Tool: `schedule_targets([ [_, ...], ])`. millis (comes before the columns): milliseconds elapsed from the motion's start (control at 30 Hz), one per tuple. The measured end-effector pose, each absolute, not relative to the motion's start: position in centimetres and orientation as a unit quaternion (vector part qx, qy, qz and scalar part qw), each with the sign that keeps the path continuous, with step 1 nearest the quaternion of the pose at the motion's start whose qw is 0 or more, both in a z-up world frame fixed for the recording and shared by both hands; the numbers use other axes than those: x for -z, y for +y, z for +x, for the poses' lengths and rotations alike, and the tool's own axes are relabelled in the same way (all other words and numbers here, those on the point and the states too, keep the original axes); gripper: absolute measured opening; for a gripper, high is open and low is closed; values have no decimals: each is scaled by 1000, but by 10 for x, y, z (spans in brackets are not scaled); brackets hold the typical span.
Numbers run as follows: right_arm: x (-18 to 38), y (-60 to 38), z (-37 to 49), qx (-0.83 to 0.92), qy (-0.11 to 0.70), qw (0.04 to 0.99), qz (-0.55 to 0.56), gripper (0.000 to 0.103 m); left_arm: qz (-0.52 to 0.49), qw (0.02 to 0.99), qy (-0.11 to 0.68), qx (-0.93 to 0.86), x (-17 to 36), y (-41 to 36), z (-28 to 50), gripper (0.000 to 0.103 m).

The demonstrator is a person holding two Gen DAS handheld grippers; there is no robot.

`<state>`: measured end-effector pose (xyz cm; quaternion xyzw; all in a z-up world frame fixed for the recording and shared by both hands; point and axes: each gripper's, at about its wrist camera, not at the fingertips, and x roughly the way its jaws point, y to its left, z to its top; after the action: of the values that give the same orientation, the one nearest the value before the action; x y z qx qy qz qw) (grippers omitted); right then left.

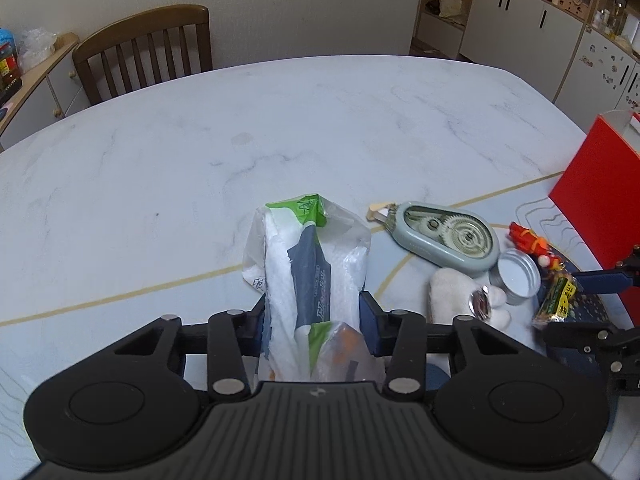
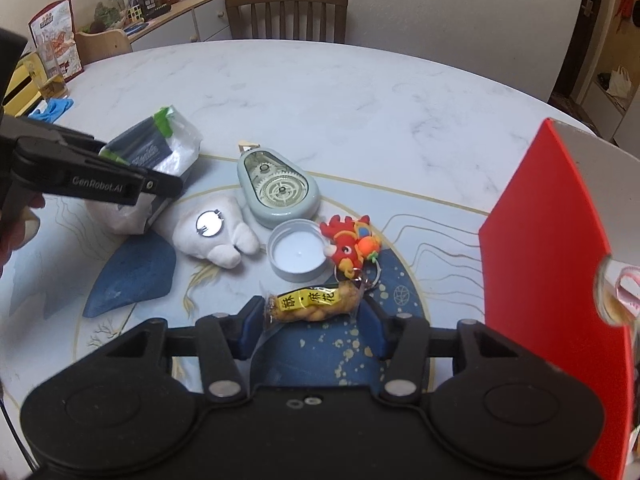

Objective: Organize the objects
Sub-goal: 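Grasp the white plastic bag with the left tool while the right tool grasps the yellow snack packet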

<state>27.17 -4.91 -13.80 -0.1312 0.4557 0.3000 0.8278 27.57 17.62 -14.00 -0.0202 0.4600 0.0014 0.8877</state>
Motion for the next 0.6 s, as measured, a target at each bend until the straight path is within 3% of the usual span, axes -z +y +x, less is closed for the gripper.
schedule_targets([
  [600, 85, -90, 214, -323, 430, 838, -92, 50, -53, 883, 467, 15, 98, 152, 203, 43],
])
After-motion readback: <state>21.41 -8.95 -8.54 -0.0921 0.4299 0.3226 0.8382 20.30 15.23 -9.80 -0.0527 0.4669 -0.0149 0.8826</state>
